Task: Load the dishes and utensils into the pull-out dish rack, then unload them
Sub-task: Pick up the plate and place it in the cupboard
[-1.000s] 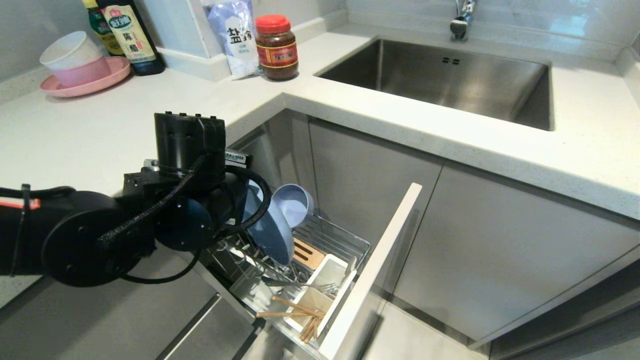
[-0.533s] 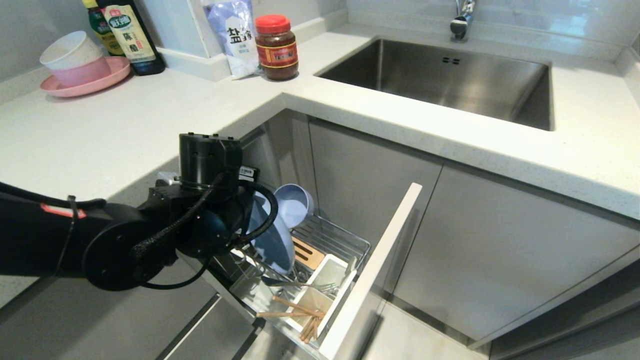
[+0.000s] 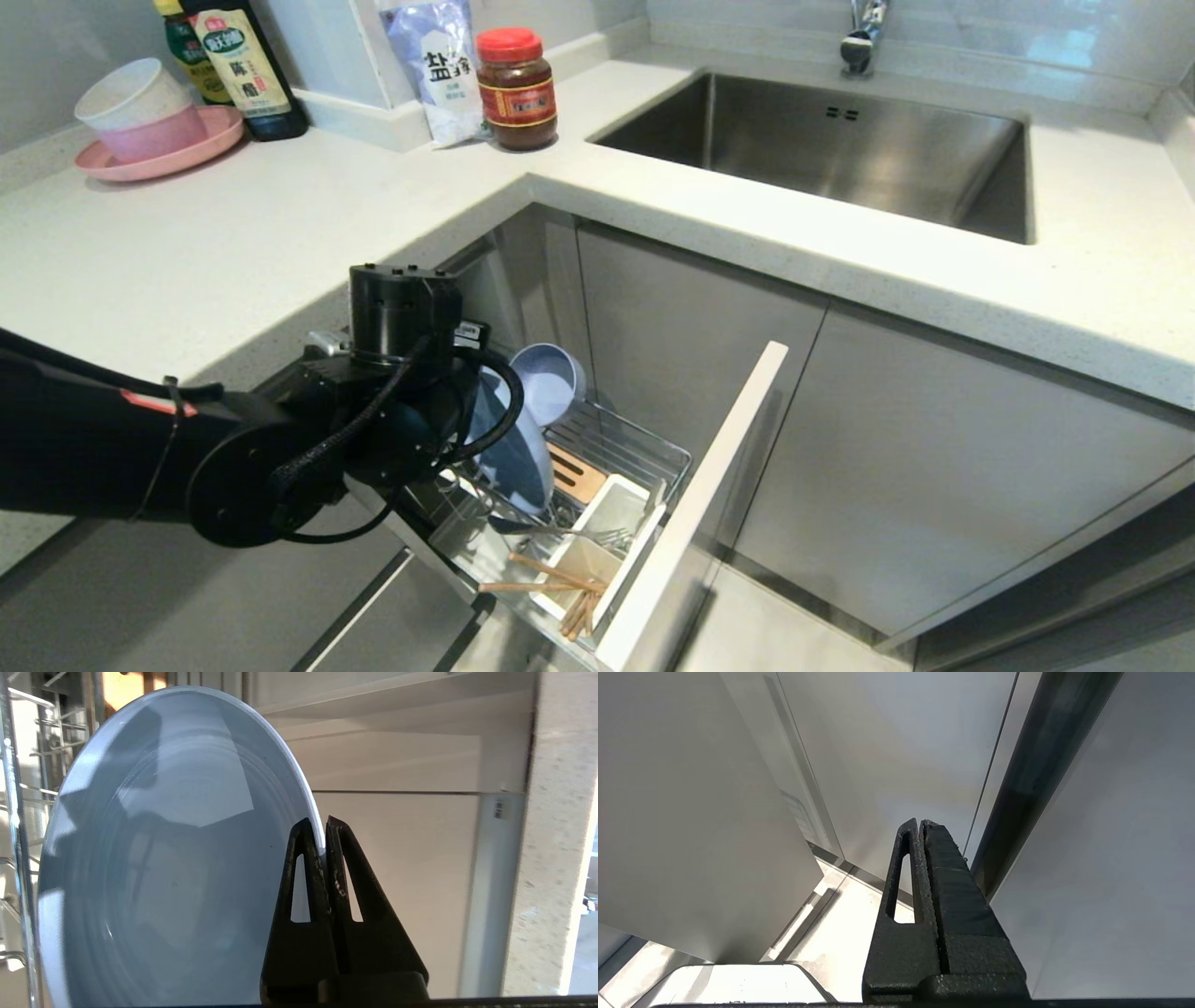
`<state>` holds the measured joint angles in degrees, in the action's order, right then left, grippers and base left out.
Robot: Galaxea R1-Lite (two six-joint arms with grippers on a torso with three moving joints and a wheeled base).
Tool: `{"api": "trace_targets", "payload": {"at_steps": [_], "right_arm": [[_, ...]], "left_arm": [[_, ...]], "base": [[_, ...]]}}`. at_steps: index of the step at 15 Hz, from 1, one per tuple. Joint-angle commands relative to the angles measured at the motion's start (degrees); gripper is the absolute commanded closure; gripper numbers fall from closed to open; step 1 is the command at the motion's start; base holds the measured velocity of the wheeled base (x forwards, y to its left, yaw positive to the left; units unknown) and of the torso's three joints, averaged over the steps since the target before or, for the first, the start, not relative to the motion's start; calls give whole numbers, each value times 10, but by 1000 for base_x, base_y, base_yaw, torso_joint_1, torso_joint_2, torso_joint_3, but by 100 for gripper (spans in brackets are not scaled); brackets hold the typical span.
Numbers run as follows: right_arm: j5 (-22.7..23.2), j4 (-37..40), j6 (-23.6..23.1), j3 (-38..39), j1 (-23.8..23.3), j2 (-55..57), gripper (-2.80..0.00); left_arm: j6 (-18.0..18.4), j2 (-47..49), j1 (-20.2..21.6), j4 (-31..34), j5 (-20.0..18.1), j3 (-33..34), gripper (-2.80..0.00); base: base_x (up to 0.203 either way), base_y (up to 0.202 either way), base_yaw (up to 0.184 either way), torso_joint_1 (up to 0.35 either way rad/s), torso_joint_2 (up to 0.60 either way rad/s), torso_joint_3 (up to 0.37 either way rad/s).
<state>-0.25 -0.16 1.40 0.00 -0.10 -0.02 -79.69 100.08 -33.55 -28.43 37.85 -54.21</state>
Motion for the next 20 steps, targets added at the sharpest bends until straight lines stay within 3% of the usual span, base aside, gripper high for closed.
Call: {"api": "trace_targets", "payload": {"at_steps": [1, 20], "right_arm": [[0, 0, 0, 1, 0, -2, 0], [0, 0, 0, 1, 0, -2, 0]], "left_arm": [[-5, 10, 5, -1, 2, 5, 0], [-6, 48, 10, 11, 1, 7, 0]], "base": [[0, 0, 0, 0, 0, 0], [0, 0, 0, 0, 0, 0]]}}
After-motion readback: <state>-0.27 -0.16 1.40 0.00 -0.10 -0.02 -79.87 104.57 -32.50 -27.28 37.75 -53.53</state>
